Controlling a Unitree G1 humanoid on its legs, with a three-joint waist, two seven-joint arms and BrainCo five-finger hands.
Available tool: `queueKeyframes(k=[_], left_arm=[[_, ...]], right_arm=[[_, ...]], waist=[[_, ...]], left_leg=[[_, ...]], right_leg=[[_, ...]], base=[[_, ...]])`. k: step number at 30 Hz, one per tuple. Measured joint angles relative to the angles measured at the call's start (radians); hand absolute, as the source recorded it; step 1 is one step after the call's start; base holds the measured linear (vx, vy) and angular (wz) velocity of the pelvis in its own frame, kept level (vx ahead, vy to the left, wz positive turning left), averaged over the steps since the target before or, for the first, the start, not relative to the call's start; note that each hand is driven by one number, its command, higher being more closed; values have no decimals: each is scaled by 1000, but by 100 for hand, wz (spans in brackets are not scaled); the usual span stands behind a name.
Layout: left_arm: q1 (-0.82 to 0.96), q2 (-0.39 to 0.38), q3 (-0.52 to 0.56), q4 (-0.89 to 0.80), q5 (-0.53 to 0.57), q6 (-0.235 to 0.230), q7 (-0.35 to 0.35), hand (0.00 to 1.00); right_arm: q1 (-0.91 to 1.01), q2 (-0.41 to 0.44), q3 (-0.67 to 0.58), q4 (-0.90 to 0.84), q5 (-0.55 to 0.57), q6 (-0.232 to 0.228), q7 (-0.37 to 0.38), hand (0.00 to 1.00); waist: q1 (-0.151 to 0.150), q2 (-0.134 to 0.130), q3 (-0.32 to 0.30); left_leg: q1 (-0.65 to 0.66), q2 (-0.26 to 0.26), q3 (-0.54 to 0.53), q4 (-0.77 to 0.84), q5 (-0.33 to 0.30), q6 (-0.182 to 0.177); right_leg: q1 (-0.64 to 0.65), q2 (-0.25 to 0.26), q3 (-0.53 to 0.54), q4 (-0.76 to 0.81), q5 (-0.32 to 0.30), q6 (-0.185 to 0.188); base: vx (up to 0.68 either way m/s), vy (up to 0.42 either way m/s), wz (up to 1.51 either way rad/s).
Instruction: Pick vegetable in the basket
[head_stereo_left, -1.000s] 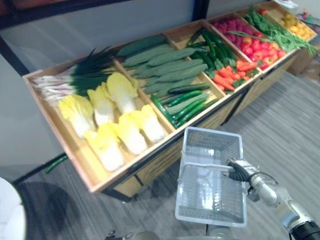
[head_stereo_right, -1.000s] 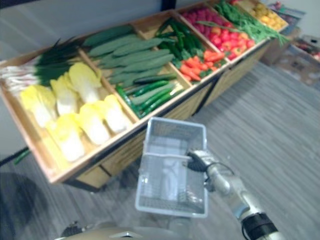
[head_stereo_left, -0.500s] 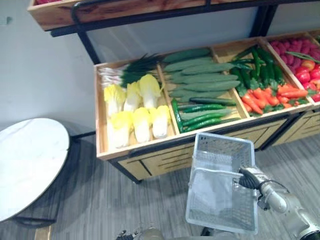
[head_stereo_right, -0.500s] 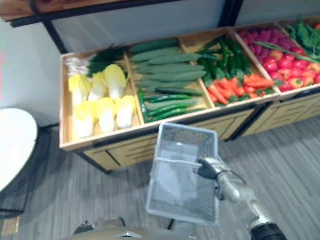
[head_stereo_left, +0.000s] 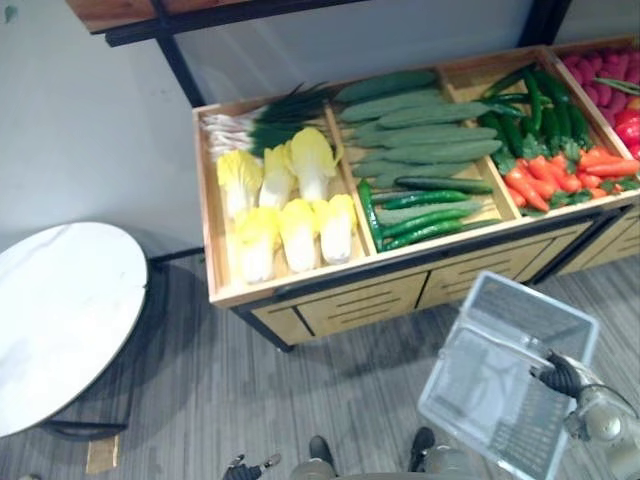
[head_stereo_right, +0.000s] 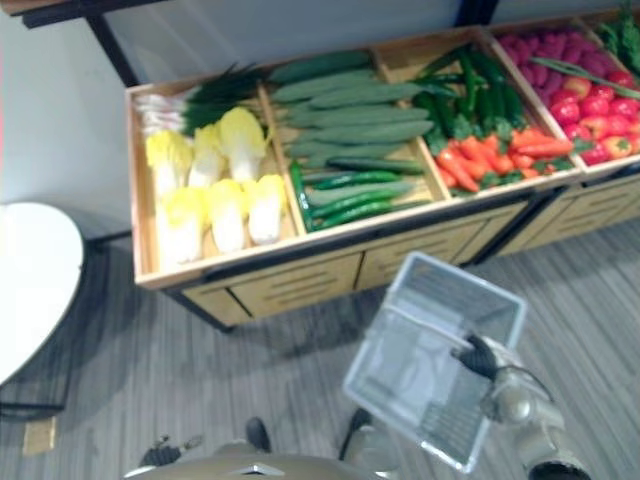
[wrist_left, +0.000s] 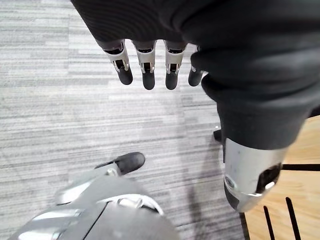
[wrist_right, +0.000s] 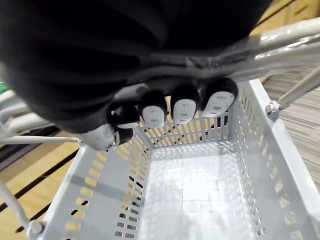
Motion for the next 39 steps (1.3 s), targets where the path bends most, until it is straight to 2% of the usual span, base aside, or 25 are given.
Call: queueKeyframes(k=[4,8,12,17,20,27,32,36,39], left_arm=[[-31,21,90,-38,-23,-7,39,0],[-47,19,155,-131,-112,-12,85,0],[-31,-15,225,-349,-133,-32,151,0],[-39,-81,331,-688,-114,-87,321,0],[-49,-80,354,-781,-80,-105,386,0],[-73,-80,357,-853,-31,-106,466,0],[-87,-62,358,-865,3,-89,471,0],[-139,4,366,-802,5,-74,467,0],[-214,55,366,-701,5,-62,468,0]], right_arm=[[6,36,-85,116,26,23,-25,100],[5,89,-199,233,60,42,-38,100],[14,139,-321,312,79,58,-49,100],[41,201,-406,353,96,66,-72,100],[39,217,-435,377,98,66,-73,100],[35,228,-444,396,107,66,-73,100],[17,228,-439,398,107,66,-74,100],[-2,226,-403,386,102,66,-76,100],[-8,225,-371,380,101,66,-77,100]], waist=[[-5,0,0],[-4,-1,1],[-3,-1,0],[-4,1,-2],[-4,2,-2],[-6,0,-22],[-7,-8,-25],[-7,-16,-21],[-18,-18,-20]], left_leg=[[8,2,0,-9,-2,-3],[16,4,-2,-15,-2,-3],[22,7,-8,-16,-4,-4],[20,6,-29,-16,-5,-2],[24,5,-35,-16,-5,0],[28,2,-43,-16,-8,7],[32,4,-15,-16,-14,10],[37,14,25,-16,-17,6],[28,16,28,-16,-16,6]], right_leg=[[1,7,10,-11,7,-1],[9,12,11,-26,12,-2],[27,16,2,-45,16,1],[38,15,-15,-46,17,1],[47,15,-21,-46,17,1],[55,18,-26,-46,20,-2],[50,25,3,-53,26,-3],[39,44,42,-75,41,-7],[23,48,47,-77,45,-11]], base=[[22,3,-9],[2,-1,-1],[12,-3,4],[32,-1,10],[51,-3,6],[22,0,4],[-3,3,-18],[10,-17,-29],[34,-20,-8]])
